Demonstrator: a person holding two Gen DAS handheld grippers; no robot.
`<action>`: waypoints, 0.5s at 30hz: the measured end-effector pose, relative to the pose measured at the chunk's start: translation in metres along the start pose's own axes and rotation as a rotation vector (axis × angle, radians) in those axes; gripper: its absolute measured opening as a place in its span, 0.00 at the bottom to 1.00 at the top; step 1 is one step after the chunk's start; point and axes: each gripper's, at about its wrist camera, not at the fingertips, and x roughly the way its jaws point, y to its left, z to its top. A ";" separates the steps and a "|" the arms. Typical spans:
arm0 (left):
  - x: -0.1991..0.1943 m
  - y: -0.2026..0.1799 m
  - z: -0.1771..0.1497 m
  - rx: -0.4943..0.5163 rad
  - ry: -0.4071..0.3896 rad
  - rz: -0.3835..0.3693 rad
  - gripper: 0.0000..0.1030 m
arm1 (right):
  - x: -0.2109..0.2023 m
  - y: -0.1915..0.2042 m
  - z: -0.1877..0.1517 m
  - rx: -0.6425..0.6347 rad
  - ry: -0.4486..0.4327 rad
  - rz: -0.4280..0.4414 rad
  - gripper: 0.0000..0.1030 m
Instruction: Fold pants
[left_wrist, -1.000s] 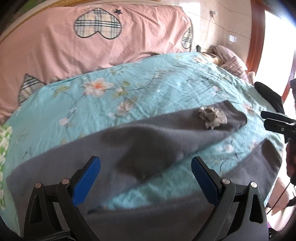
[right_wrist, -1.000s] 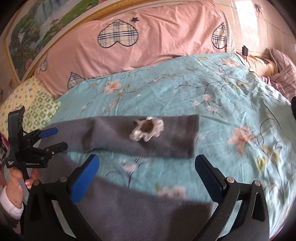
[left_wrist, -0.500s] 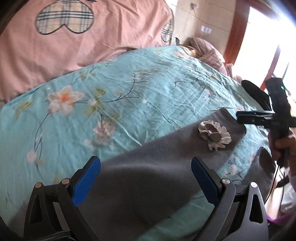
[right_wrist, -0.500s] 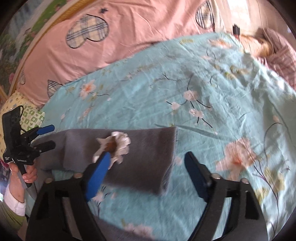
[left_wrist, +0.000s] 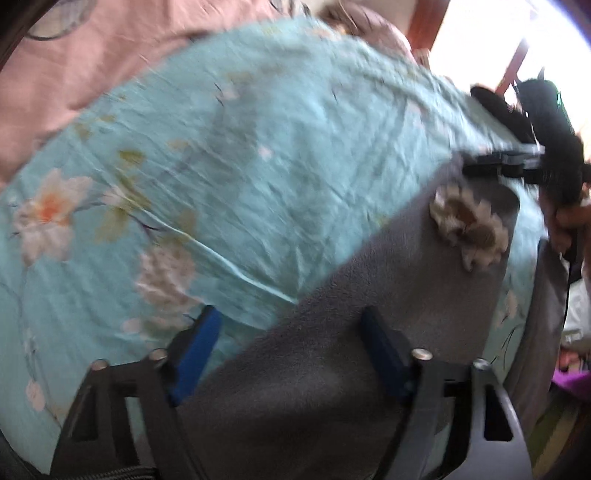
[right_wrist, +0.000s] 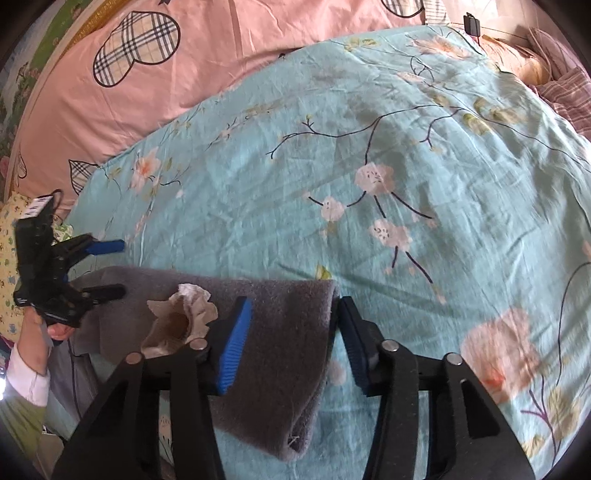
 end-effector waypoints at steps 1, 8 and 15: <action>0.004 -0.002 0.001 0.008 0.016 -0.006 0.70 | 0.000 0.000 0.001 -0.001 0.000 0.002 0.42; -0.002 -0.025 0.002 0.063 0.021 -0.058 0.20 | 0.003 0.001 0.003 -0.012 0.018 0.066 0.19; -0.030 -0.045 -0.008 0.047 -0.009 -0.031 0.08 | -0.021 0.005 0.002 -0.023 -0.038 0.140 0.18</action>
